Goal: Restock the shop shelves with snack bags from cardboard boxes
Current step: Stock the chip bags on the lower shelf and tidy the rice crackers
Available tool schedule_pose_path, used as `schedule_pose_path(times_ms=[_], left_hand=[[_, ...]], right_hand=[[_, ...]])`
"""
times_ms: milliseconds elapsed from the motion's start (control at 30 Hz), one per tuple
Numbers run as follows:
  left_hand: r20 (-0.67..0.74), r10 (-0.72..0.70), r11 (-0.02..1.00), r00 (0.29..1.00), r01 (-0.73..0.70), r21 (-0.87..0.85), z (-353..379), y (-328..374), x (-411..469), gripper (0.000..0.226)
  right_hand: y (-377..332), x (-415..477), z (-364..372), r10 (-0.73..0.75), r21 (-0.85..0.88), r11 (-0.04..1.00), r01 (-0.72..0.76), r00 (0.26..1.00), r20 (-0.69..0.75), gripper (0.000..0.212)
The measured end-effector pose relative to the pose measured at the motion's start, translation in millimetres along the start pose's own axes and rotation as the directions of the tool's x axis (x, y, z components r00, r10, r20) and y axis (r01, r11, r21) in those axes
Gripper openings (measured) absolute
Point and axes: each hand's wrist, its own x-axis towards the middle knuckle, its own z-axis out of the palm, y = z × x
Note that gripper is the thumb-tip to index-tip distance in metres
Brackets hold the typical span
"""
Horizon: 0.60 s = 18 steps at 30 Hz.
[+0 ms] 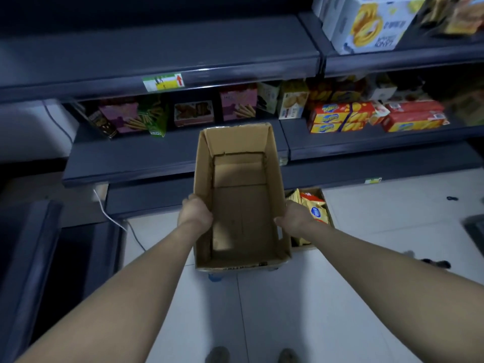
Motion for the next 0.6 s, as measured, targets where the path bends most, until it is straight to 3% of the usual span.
schedule_pose_path(times_ms=[233, 600], left_hand=[[0.029, -0.035, 0.998, 0.999, 0.036, -0.055, 10.8, -26.7, 17.7, 0.021], [0.067, 0.141, 0.99, 0.988, -0.142, 0.018, -12.0, -15.4, 2.9, 0.015]], right_hand=[[6.8, 7.4, 29.6, 0.127, -0.003, 0.992, -0.129, 0.981, -0.149, 0.025], [13.9, -33.0, 24.7, 0.313, 0.167, 0.945, -0.28, 0.923, -0.223, 0.029]])
